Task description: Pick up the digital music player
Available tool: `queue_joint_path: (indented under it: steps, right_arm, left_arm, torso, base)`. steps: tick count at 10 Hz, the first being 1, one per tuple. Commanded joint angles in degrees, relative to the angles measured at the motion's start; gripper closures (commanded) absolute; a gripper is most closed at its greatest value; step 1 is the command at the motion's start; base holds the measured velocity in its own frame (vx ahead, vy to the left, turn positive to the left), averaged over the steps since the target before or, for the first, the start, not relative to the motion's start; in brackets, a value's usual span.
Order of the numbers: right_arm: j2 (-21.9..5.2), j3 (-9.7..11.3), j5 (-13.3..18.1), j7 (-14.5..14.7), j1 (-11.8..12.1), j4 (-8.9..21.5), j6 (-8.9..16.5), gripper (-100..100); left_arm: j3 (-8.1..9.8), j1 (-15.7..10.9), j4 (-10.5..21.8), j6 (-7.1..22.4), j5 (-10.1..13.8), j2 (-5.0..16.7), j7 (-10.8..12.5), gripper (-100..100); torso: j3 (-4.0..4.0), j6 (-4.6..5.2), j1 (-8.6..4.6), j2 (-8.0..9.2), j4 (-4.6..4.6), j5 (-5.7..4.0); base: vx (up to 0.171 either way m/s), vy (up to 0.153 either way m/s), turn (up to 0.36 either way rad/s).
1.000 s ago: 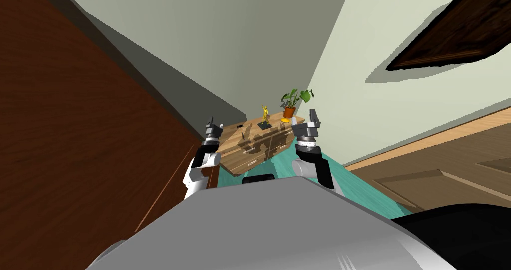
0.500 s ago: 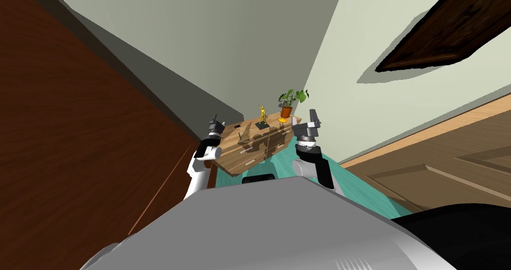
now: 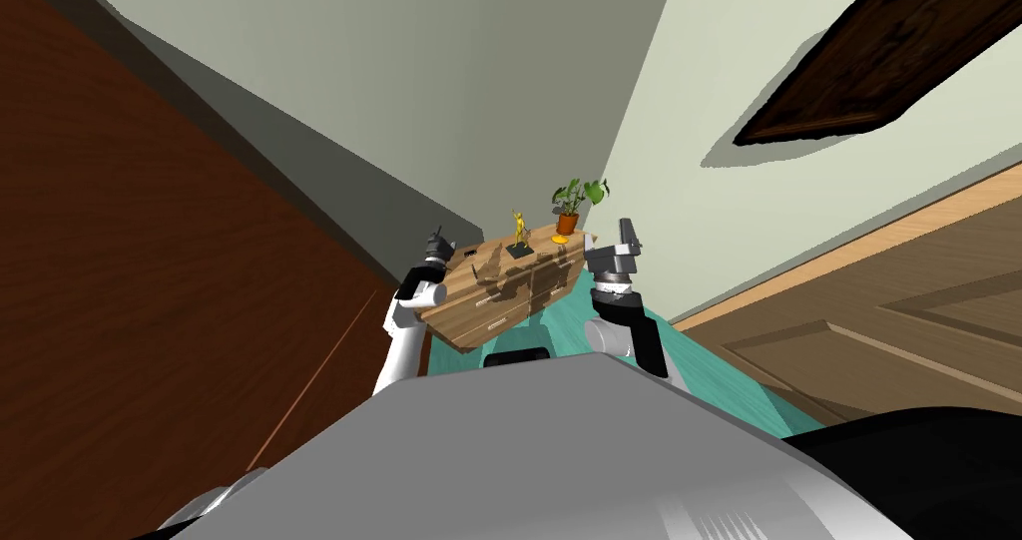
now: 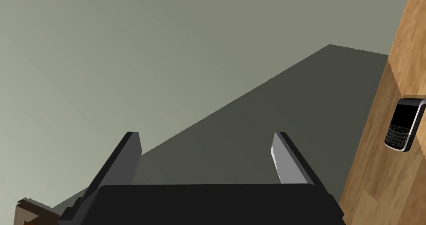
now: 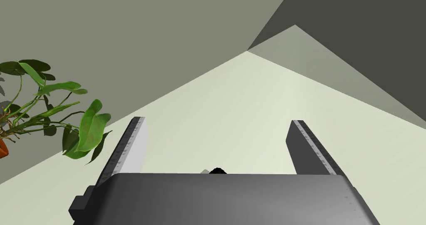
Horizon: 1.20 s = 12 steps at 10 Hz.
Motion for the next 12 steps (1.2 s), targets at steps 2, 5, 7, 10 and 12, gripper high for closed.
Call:
queue_joint_path:
  steps: [2,5,7,10,12]
  right_arm:
    - [0.0,0.0,0.0,0.0,0.0,0.0,0.0,0]
    - [0.0,0.0,0.0,0.0,0.0,0.0,0.0,0]
    - [0.0,0.0,0.0,0.0,0.0,0.0,0.0,0]
    - [0.0,0.0,0.0,0.0,0.0,0.0,0.0,0]
    - [0.0,0.0,0.0,0.0,0.0,0.0,0.0,0]
  left_arm:
    - [0.38,-3.5,2.7,4.1,0.9,0.4,0.1,-100]
    - [0.64,-7.3,5.1,8.4,1.5,0.5,0.1,-100]
    - [0.64,-8.2,5.1,10.6,1.5,0.5,0.1,-100]
    - [0.9,-11.8,7.6,15.2,2.1,0.6,0.1,-100]
    - [1.14,-15.3,10.2,18.7,2.5,0.7,0.1,-100]
  torso:
    - [-0.02,-0.01,0.07,-0.03,-0.01,0.01]
    - [-0.03,-0.02,0.09,-0.05,-0.01,0.02]
    - [-0.02,-0.01,0.01,-0.03,-0.01,0.0]
    - [-0.01,-0.01,0.03,-0.02,0.0,0.0]
    - [-0.02,-0.01,0.03,-0.03,-0.01,0.01]
  base:
    - [-0.016,-0.04,-0.019]
    - [-0.015,-0.04,-0.025]
    - [-0.014,-0.036,-0.008]
    - [-0.017,-0.036,-0.016]
    - [-0.02,-0.043,-0.019]
